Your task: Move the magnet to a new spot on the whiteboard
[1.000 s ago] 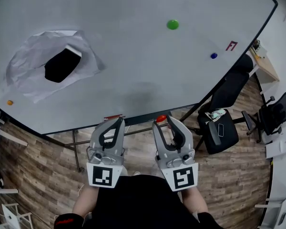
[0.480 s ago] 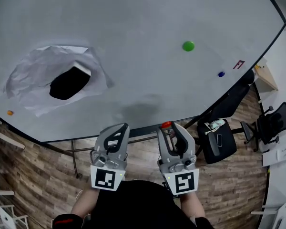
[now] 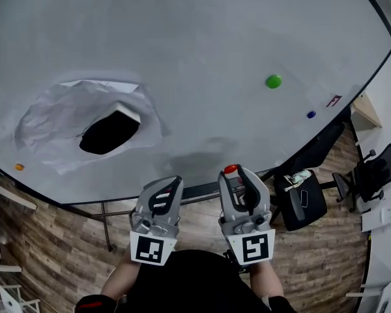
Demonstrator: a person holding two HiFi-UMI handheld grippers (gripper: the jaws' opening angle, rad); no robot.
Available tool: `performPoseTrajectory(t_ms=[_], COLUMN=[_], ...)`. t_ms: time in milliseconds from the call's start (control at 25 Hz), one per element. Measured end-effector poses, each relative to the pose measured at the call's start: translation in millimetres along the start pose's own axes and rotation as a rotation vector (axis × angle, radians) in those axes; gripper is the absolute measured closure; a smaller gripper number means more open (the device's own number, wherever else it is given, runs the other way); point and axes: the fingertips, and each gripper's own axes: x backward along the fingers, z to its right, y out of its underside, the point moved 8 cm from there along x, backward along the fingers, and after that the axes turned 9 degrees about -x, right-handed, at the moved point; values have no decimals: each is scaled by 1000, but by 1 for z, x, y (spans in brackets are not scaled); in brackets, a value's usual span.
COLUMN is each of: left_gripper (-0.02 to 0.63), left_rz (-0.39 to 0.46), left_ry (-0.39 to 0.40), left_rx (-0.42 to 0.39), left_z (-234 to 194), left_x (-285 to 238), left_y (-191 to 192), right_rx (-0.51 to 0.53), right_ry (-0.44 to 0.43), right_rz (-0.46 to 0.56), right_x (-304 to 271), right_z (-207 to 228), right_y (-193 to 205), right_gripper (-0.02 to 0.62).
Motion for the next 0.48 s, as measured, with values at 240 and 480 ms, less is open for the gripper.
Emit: performPoseTrajectory(t_ms=[240,480], left_gripper=[604,604], left_rz=[6,8], left_ry=[5,9], left_rx=[-3,-7], left_z=[-11,-20], left_x=[1,1], left_y=[7,12], right_rx=[-4,-4], right_ry=[11,16], right_rz=[7,13], right_x=[-18,-35], right_z=[-4,-7], right_y=[3,7], right_gripper=[468,468])
